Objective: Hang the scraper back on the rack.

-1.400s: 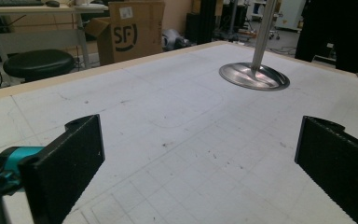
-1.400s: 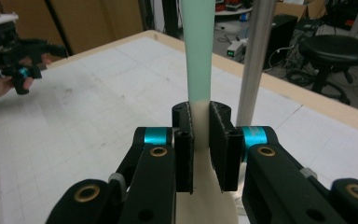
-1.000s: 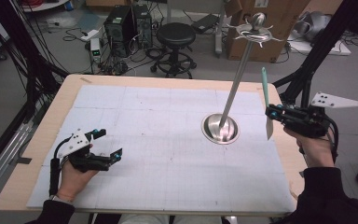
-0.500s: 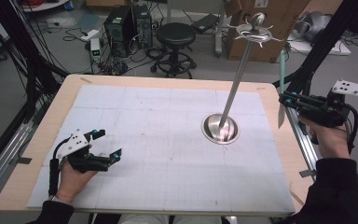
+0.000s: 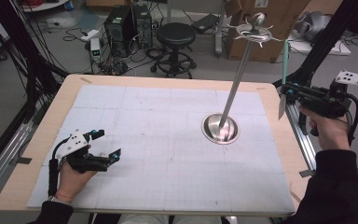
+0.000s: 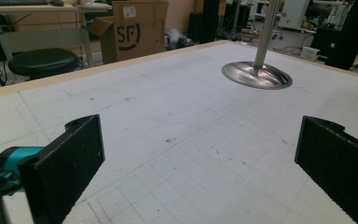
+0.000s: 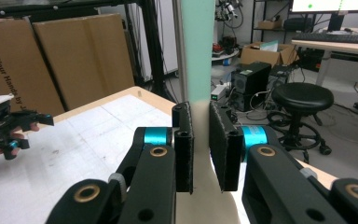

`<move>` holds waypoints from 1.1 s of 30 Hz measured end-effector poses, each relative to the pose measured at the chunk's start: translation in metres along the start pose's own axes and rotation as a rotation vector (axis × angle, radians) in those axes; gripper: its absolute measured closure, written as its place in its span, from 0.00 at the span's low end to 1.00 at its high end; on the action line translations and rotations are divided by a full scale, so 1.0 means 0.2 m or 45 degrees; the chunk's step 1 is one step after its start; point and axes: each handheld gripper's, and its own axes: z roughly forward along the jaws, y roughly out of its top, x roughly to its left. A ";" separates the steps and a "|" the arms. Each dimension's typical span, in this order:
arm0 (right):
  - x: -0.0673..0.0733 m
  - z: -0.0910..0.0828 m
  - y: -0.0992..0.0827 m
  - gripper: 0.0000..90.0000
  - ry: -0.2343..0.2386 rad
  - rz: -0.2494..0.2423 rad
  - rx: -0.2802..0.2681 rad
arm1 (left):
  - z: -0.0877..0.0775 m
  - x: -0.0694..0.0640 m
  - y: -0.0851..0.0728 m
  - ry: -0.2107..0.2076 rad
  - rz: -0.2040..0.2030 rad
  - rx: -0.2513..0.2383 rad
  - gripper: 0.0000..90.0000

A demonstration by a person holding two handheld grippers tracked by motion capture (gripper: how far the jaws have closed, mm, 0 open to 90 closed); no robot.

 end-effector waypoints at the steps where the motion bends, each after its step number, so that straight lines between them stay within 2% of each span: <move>1: 0.00 0.00 0.00 0.90 0.001 0.002 -0.001 | 0.00 0.00 0.00 0.000 0.001 0.000 0.02; 14: -0.02 0.03 0.01 0.90 -0.011 0.019 0.006 | 0.00 0.00 0.00 0.000 0.002 0.003 0.02; 33: -0.03 0.07 0.00 0.90 0.005 0.026 0.029 | -0.01 0.00 0.00 0.003 0.002 0.004 0.02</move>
